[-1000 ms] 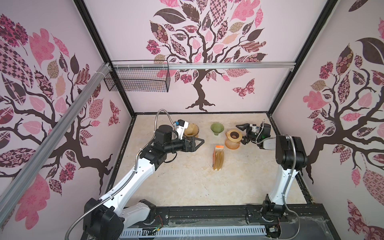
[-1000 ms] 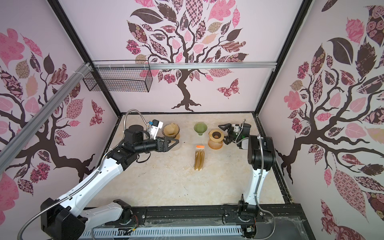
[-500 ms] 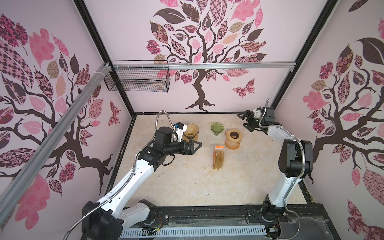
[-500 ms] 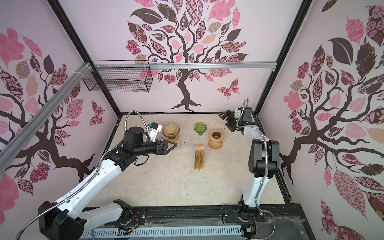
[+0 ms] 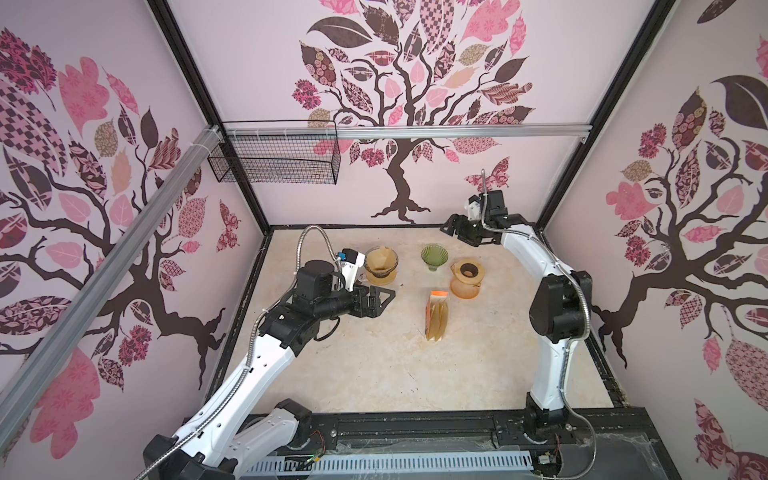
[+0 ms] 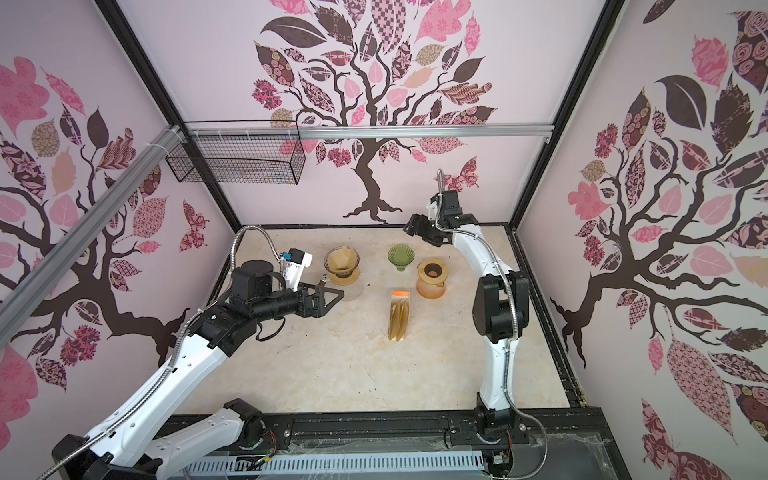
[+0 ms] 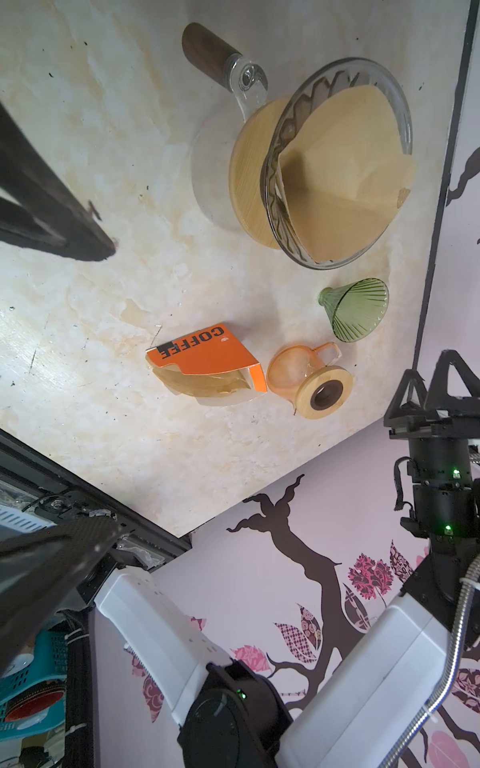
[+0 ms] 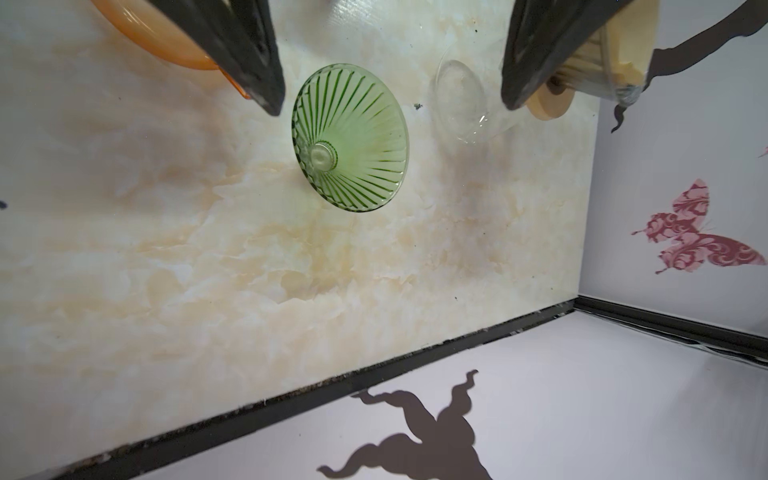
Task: Place the coffee filter in the dripper
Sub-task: 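Lower the right gripper onto the green dripper's rim and grasp it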
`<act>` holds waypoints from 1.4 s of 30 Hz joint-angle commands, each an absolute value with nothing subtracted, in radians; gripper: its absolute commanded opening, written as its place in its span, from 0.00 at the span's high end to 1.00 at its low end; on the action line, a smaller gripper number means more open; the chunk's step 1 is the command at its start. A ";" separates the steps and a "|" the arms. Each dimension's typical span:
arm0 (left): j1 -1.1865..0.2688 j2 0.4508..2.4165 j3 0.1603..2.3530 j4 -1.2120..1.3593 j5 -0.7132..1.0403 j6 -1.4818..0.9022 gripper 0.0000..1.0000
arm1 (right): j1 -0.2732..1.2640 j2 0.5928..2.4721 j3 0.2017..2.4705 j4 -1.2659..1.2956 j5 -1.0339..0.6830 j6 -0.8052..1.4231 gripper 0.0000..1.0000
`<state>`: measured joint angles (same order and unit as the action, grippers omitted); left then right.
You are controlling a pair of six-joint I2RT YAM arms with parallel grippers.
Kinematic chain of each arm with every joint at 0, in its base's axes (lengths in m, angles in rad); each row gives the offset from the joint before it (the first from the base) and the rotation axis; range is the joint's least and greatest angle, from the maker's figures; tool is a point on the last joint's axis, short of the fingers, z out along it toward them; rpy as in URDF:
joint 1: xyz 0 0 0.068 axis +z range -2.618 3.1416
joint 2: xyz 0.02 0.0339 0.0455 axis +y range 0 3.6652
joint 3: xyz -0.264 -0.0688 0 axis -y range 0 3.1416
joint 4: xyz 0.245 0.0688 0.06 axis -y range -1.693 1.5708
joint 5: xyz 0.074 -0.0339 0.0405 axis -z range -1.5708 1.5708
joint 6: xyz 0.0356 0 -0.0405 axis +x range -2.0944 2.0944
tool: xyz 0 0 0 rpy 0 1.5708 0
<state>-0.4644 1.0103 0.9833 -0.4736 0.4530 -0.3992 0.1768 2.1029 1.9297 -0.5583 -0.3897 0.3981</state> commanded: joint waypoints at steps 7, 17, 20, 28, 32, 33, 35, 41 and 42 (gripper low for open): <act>-0.466 1.010 0.949 -0.442 0.459 -0.400 0.02 | 0.211 2.273 2.120 -0.739 -0.278 0.315 0.33; -0.465 1.005 0.966 -0.449 0.445 -0.393 0.02 | 0.221 2.345 2.159 -0.766 -0.245 0.302 0.49; -0.465 1.006 0.970 -0.451 0.448 -0.390 0.02 | 0.222 2.363 2.169 -0.776 -0.255 0.299 0.53; -0.465 1.006 0.979 -0.456 0.443 -0.361 0.02 | 0.227 2.382 2.168 -0.777 -0.270 0.301 0.67; -0.466 0.998 0.975 -0.442 0.439 -0.353 0.02 | 0.229 2.382 2.169 -0.777 -0.269 0.302 0.74; -0.465 0.995 0.971 -0.437 0.437 -0.354 0.02 | 0.229 2.384 2.168 -0.778 -0.267 0.302 0.75; -0.465 0.991 0.968 -0.433 0.434 -0.354 0.02 | 0.230 2.385 2.168 -0.779 -0.265 0.301 0.76; -0.466 0.982 0.965 -0.429 0.430 -0.354 0.02 | 0.229 2.389 2.168 -0.781 -0.272 0.307 0.82; -0.466 0.981 0.966 -0.428 0.430 -0.356 0.02 | 0.229 2.390 2.168 -0.780 -0.273 0.308 0.83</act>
<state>-0.4644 0.9966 0.9779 -0.4561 0.4446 -0.3714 0.2214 2.3516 2.1239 -0.7650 -0.2653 0.3138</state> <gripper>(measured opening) 0.980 0.179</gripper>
